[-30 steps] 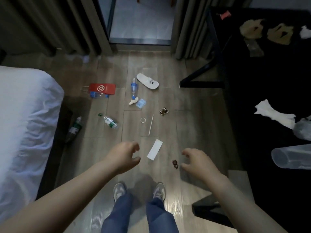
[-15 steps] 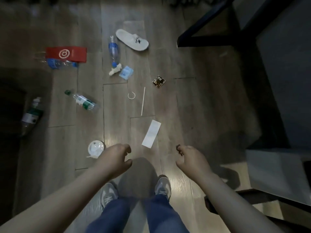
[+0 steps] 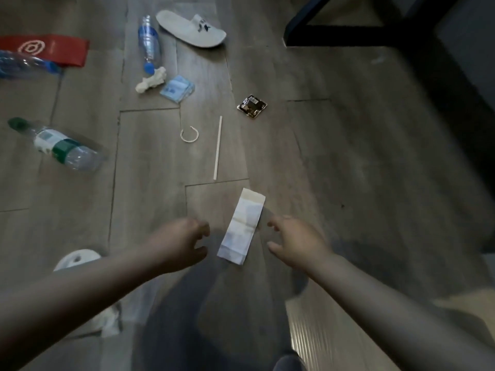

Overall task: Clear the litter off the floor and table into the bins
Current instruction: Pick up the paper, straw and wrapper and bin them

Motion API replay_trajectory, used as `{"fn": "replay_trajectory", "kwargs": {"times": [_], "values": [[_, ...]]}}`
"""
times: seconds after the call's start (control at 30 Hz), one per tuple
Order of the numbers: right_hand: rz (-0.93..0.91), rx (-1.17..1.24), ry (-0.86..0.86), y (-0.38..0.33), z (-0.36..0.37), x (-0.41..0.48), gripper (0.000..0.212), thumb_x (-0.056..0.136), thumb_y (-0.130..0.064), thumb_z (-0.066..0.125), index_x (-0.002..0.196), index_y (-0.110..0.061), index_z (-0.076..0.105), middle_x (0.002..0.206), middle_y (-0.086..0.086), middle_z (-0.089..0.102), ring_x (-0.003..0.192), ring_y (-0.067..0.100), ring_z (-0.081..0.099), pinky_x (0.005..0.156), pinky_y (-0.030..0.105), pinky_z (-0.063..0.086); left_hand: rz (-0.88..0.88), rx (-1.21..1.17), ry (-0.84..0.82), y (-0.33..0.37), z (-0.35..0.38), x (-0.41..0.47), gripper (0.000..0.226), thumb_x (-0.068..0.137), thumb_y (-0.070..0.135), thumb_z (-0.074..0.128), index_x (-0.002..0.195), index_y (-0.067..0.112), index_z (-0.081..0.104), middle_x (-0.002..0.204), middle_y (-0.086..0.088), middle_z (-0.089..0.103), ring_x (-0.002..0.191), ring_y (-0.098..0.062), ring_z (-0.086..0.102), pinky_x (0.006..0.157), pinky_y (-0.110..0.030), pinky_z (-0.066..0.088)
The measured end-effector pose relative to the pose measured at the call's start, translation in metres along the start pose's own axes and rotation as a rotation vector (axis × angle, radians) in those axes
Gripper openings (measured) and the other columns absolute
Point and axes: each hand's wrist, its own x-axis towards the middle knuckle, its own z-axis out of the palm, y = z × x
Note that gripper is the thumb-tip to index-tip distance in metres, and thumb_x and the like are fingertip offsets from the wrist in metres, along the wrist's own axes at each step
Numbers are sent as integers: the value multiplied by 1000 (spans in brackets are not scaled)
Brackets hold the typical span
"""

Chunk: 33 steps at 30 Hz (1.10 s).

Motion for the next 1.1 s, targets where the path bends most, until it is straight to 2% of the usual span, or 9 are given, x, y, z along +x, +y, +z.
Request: {"fn": "replay_trajectory", "kwargs": {"times": [0.17,0.27,0.37,0.47,0.63,0.8,0.97,1.1], "values": [[-37,-32,89,20,23,7,45,85,-32,62,129,-21,55,126,2,59,113,21,56,86,30,44,75,86,46,-15,22,15,32,88,36,60,118,27,55,111,8,62,96,-8,59,77,-20,50],[69,-3,34,31,22,-11,47,85,-31,63,130,-18,55,127,4,59,114,21,56,92,32,47,52,67,33,-11,23,2,33,89,36,60,120,25,55,111,7,61,94,-7,57,74,-17,46],[170,21,-52,52,21,-25,48,84,-28,65,129,-15,55,127,7,59,114,22,56,87,28,47,60,109,40,-7,25,-5,31,89,38,60,118,27,55,109,9,61,90,-4,55,69,-13,43],[194,31,-65,74,31,-29,53,82,-27,66,132,-14,52,130,7,56,114,22,56,81,24,43,83,148,45,-9,28,-4,31,88,40,60,117,30,55,106,13,59,84,-2,53,58,-10,38],[262,26,-33,96,53,-36,64,81,-28,66,139,-17,41,135,9,48,120,24,52,88,24,42,89,171,14,-9,26,0,33,89,38,60,120,28,54,109,10,59,91,-4,56,71,-13,46],[405,30,-6,104,69,-34,57,81,-33,66,129,-14,42,128,13,49,114,29,55,84,28,45,94,152,9,-12,33,3,32,89,36,60,119,28,54,107,11,58,87,-1,53,59,-10,38],[376,103,50,94,76,-14,47,82,-26,65,122,-12,45,125,15,50,109,30,56,78,26,42,57,140,-4,-24,34,5,33,90,36,60,121,27,54,110,9,59,90,-3,54,68,-13,43],[339,168,93,65,76,5,51,82,-24,67,128,-17,45,129,10,49,109,25,57,89,34,51,23,126,6,-36,34,3,33,90,36,59,121,26,54,111,8,59,91,-4,54,74,-15,47]]}}
